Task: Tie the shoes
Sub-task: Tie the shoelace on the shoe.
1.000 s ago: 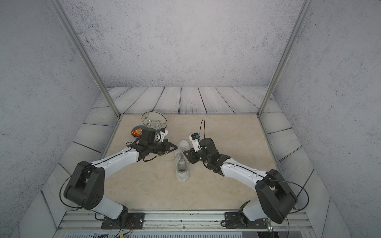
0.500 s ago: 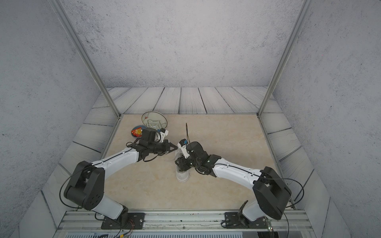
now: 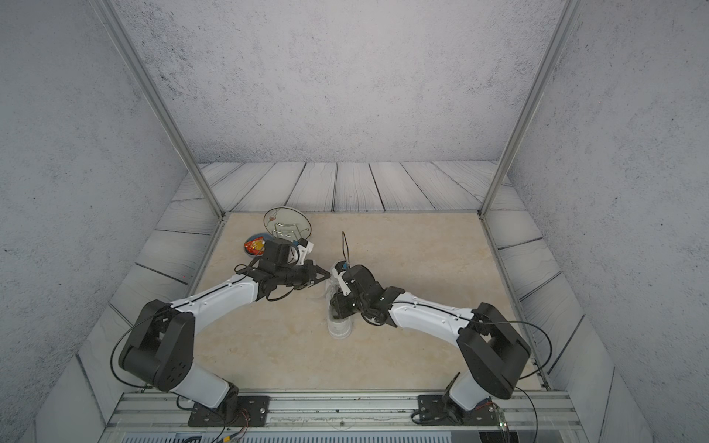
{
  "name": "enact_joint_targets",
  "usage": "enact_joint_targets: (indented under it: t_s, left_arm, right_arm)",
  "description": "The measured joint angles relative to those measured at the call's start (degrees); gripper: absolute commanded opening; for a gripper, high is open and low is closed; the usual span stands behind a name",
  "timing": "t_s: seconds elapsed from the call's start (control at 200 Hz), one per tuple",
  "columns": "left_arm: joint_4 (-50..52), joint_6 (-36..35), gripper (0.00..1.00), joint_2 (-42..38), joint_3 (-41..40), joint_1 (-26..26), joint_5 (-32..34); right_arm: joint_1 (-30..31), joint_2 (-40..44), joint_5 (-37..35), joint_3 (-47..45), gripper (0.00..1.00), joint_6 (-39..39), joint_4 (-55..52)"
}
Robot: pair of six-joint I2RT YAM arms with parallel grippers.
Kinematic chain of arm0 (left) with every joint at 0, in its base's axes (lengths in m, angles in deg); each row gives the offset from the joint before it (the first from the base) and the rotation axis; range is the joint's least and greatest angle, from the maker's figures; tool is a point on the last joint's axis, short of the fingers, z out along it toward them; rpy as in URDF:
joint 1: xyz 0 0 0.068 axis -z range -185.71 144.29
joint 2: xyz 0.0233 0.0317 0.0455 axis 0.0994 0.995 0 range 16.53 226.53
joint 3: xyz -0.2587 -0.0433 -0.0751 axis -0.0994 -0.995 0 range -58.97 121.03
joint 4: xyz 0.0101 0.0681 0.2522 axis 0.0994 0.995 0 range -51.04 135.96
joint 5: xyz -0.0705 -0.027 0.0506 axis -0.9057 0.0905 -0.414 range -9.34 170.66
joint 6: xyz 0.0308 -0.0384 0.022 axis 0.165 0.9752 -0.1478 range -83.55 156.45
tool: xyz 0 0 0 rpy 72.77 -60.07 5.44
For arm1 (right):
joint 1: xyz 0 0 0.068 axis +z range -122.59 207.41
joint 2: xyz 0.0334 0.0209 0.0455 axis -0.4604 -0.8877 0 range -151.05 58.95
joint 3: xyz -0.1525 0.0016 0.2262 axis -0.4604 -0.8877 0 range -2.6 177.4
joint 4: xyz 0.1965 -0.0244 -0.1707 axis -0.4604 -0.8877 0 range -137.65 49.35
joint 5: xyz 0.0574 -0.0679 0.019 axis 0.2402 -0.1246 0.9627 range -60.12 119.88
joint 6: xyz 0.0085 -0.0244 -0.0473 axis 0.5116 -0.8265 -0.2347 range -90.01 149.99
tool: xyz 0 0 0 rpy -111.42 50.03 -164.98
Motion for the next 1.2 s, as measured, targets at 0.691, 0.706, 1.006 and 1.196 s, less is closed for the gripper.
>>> enact_joint_targets:
  t_s: [0.691,0.706,1.006,1.196]
  left_arm:
    - [1.7,-2.3,0.00,-2.4,0.0,0.0,3.0]
    - [1.7,-2.4,0.00,-2.4,0.0,0.0,3.1]
    - [2.6,-4.3,0.00,-2.5,-0.2,-0.5,5.7]
    - [3.5,-5.6,0.00,-4.3,-2.3,-1.2,7.5]
  right_arm:
    - [-0.2,3.0,-8.9,2.1,0.00,-6.5,-8.5]
    - [-0.3,3.2,-9.3,2.4,0.00,-6.9,-8.9]
    - [-2.8,3.3,-17.4,7.5,0.00,-15.5,-13.7]
    - [-4.1,3.0,-21.7,9.2,0.00,-19.6,-15.9]
